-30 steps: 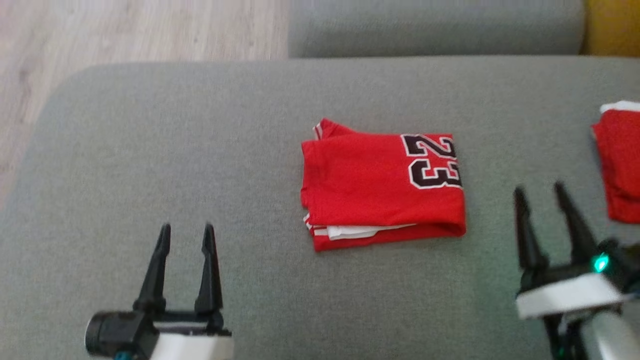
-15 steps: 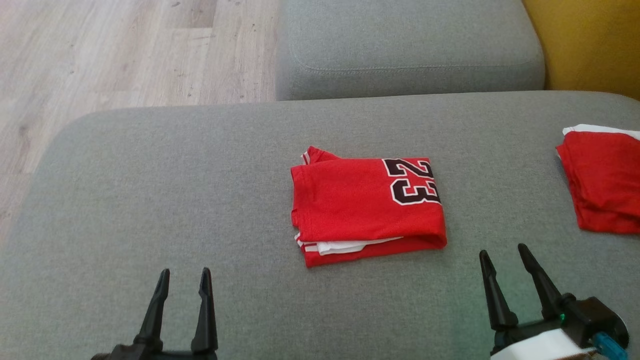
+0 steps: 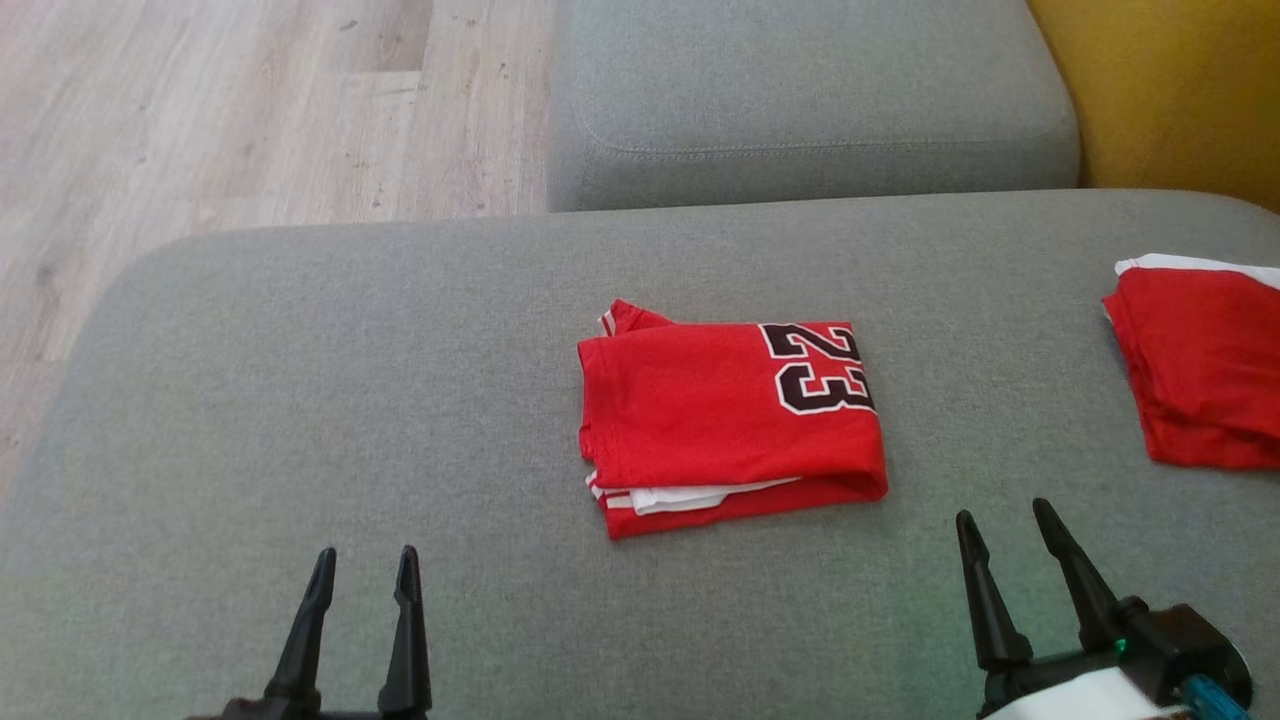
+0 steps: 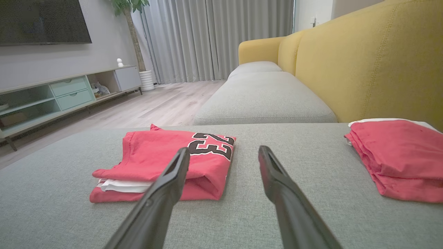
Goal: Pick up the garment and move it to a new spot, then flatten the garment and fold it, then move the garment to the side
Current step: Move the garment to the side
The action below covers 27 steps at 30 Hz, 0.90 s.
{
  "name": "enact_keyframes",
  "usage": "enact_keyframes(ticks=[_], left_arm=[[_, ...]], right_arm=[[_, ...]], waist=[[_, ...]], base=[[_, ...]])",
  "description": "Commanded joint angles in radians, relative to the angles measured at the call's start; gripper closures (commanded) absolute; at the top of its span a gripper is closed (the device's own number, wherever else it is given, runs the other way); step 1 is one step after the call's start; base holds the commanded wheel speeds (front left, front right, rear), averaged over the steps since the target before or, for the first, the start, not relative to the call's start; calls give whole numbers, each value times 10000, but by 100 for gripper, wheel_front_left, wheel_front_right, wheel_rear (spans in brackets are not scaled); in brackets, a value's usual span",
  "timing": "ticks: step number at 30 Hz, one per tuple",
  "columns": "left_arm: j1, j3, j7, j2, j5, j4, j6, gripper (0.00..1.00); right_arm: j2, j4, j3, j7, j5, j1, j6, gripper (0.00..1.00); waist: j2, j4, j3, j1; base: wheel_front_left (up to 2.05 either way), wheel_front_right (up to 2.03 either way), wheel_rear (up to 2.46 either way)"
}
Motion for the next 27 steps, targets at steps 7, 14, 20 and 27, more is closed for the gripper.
enact_keyframes(ticks=[7,14,20,27], left_arm=[[-173,348,-51,-41,105,-350,-40,0],[-220,321,-51,-41,110,-398,-51,0],[-295,129,-51,-41,-237,-709,-383,0],[-887,71,-51,-41,-318,-1411,-472,0]], right_arm=[[-68,-315,140,-110,-120,-104,-7,0],[-55,-229,67,-110,-135,-103,-7,0],[139,269,-55,-110,423,-508,-7,0],[-98,2055,617,-108,1271,-2240,-7,0]], waist=[[0,3,-38,0],[0,87,84,0],[0,282,419,0],[0,621,1479,0]], base=[[0,0,0],[0,0,0],[0,0,0],[0,0,0]])
